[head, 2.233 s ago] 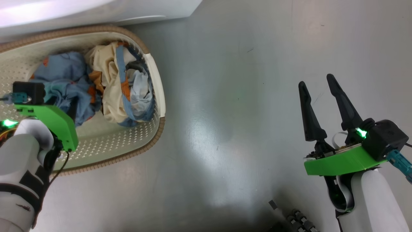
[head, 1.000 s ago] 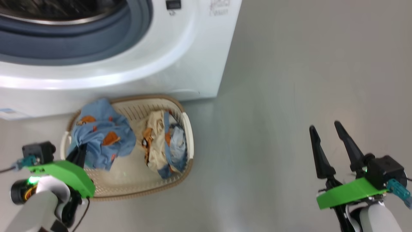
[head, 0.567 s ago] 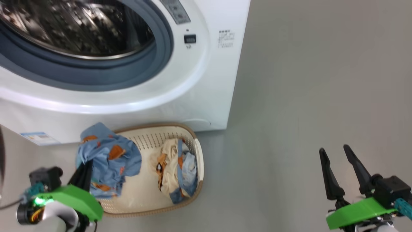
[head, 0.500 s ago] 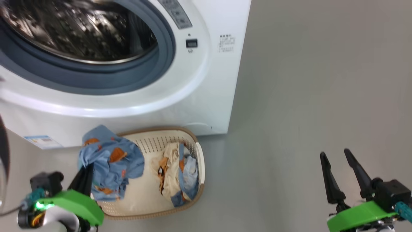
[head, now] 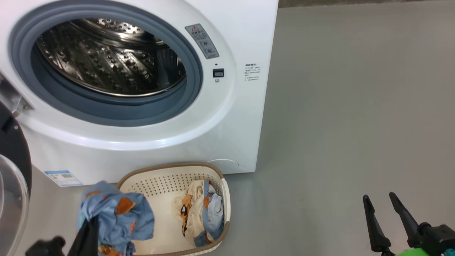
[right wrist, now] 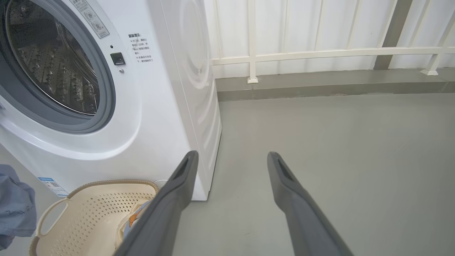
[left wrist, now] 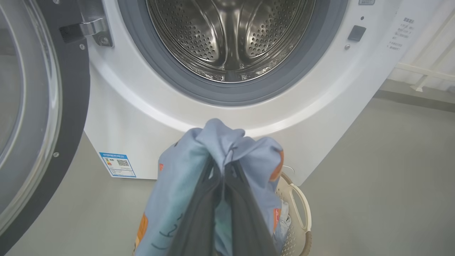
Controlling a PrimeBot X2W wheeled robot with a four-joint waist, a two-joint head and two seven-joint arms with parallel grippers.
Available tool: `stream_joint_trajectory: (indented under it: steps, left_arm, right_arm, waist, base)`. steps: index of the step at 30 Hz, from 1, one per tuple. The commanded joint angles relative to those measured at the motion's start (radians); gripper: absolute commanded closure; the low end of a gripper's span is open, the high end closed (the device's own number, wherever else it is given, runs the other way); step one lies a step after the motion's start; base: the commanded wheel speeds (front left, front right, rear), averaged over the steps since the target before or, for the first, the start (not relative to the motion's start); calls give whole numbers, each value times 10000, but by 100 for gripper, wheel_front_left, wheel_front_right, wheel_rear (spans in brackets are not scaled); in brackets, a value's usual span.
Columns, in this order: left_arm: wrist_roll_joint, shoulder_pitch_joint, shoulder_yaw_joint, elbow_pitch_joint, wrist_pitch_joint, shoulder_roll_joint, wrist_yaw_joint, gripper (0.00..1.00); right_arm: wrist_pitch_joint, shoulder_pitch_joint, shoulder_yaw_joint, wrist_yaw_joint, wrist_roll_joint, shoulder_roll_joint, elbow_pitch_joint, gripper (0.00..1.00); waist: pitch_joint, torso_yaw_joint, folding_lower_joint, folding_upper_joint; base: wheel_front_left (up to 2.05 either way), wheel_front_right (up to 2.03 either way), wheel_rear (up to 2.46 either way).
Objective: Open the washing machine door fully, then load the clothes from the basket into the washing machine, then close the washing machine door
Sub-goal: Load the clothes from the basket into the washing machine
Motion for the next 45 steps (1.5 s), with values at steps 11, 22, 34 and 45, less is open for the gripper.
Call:
stream_joint_trajectory:
  steps: [11, 22, 34, 45]
  left_arm:
    - [718, 1196, 996, -1974, -106, -547, -15, 100]
    - [529, -206, 845, -2005, -107, -274, -15, 100]
    - [161, -3843, 679, -1401, -107, 855, -15, 100]
    - [-125, -7728, 103, 1555, -107, 1649, -15, 100]
  right_arm:
    - [-49, 172, 148, 27, 112, -158, -295, 0]
    - [-49, -155, 186, 27, 70, -14, -433, 0]
    - [-49, -1015, 351, 27, -4, 229, -571, 0]
    - [-49, -2044, 787, 27, -32, 566, -645, 0]
  waist:
    - [-130, -12, 0, -1]
    - [564, -53, 0, -1]
    - [1981, -410, 0, -1]
    - [3454, -1181, 0, -1]
  base:
    - [0, 0, 0]
    - [0, 0, 0]
    - [0, 0, 0]
    - [0, 0, 0]
